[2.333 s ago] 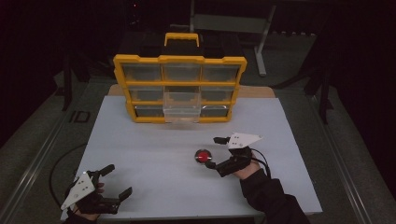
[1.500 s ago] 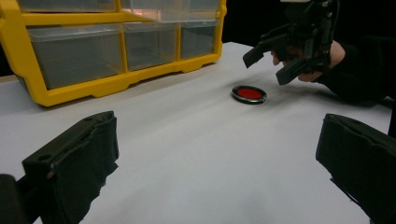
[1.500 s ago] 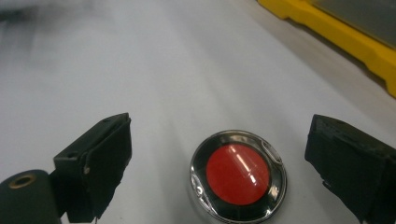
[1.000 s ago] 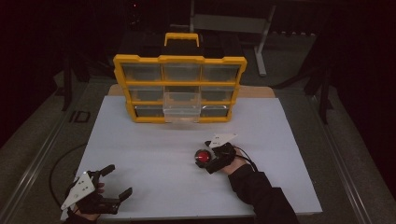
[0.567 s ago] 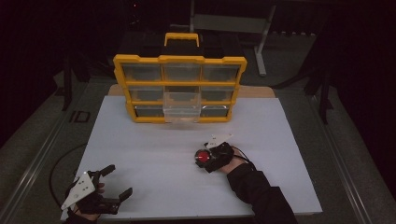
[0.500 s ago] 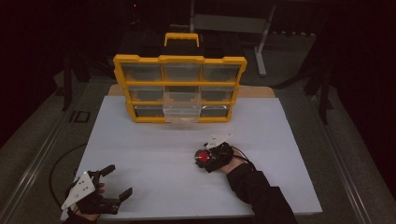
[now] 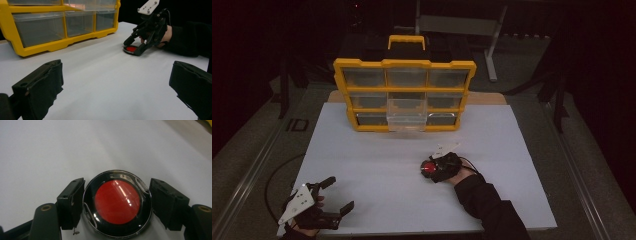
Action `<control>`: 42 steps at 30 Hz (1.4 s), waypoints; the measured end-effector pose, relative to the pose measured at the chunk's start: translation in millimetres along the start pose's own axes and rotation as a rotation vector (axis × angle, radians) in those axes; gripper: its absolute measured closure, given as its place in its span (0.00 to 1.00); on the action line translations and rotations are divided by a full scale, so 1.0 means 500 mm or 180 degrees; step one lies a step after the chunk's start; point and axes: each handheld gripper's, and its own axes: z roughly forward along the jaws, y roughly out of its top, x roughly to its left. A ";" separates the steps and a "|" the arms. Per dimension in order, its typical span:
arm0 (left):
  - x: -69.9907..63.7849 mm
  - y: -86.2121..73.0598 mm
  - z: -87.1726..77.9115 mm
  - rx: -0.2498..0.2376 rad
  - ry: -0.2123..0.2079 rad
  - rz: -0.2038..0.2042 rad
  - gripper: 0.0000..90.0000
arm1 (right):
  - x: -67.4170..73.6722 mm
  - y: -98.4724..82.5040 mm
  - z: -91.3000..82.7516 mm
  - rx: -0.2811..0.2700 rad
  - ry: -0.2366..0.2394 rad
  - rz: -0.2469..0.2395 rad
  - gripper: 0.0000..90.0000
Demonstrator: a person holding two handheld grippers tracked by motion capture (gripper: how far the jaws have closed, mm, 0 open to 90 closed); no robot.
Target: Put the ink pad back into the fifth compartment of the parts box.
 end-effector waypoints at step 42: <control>0.001 0.001 0.001 -0.0003 0.0003 -0.0004 0.00 | 0.016 0.060 -0.116 0.0160 0.0133 -0.0242 0.34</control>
